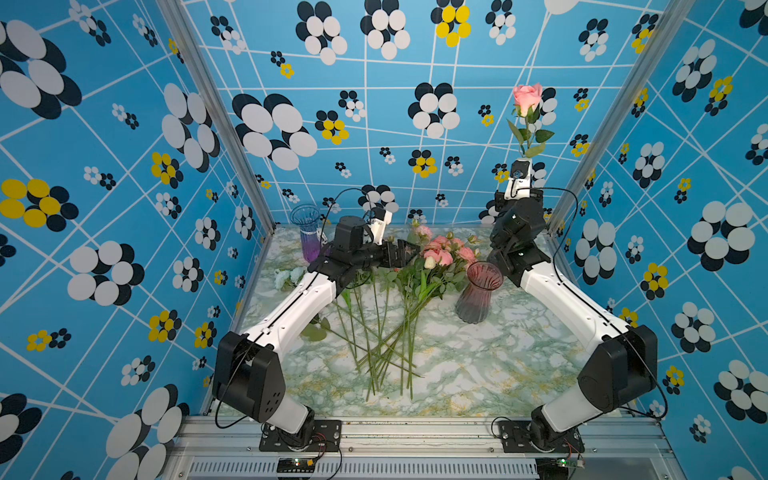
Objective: Place the pink flowers into the vase
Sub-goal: Place the flower in the vase.
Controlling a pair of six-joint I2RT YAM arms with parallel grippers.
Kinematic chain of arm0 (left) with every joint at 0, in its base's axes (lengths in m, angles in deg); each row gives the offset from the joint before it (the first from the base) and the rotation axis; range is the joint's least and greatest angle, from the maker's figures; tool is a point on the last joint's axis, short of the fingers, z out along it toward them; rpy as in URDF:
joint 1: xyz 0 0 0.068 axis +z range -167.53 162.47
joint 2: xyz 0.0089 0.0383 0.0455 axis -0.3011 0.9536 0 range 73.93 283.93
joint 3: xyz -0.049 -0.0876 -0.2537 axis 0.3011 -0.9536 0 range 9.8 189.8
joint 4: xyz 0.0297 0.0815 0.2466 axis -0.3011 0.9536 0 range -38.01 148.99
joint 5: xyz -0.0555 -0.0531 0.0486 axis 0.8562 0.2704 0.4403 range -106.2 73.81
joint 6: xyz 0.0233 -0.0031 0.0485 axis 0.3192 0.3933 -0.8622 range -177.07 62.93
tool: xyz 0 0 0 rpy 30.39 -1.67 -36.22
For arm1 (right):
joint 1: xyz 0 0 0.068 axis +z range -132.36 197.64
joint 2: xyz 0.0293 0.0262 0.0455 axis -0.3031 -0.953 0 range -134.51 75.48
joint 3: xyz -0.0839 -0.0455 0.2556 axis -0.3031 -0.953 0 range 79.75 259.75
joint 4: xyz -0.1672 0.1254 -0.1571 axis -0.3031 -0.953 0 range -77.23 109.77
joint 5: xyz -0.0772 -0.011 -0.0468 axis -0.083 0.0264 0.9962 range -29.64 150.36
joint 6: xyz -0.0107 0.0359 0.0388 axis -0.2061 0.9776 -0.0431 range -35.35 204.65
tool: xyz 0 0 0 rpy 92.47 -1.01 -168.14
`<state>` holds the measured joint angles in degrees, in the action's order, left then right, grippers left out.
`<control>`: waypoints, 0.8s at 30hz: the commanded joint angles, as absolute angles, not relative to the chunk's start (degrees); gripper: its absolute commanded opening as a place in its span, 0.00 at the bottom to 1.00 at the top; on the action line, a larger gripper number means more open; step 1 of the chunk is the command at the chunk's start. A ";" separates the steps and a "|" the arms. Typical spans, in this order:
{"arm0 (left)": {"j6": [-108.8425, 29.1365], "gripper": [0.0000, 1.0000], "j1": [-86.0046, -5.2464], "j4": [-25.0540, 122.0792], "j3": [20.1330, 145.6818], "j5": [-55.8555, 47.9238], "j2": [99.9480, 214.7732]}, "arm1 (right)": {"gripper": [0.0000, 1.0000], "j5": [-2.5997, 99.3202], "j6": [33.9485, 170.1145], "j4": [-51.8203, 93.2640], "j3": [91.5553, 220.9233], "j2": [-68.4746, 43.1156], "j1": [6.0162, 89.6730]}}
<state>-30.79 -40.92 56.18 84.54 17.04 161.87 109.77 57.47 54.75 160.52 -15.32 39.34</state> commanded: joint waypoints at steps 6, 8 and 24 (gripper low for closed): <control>-31.55 0.99 -41.78 54.80 85.86 18.05 163.40 | 0.00 111.64 58.80 55.38 157.72 -12.76 39.00; -31.52 0.99 -41.89 54.73 85.83 18.02 163.40 | 0.00 111.69 58.81 53.85 157.83 -12.40 39.00; -31.84 1.00 -43.05 54.74 86.80 17.66 164.66 | 0.00 112.03 63.60 47.70 153.18 -7.95 40.12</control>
<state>-30.81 -42.76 55.46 85.20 17.04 164.28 110.14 61.60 49.70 154.58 -9.27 39.49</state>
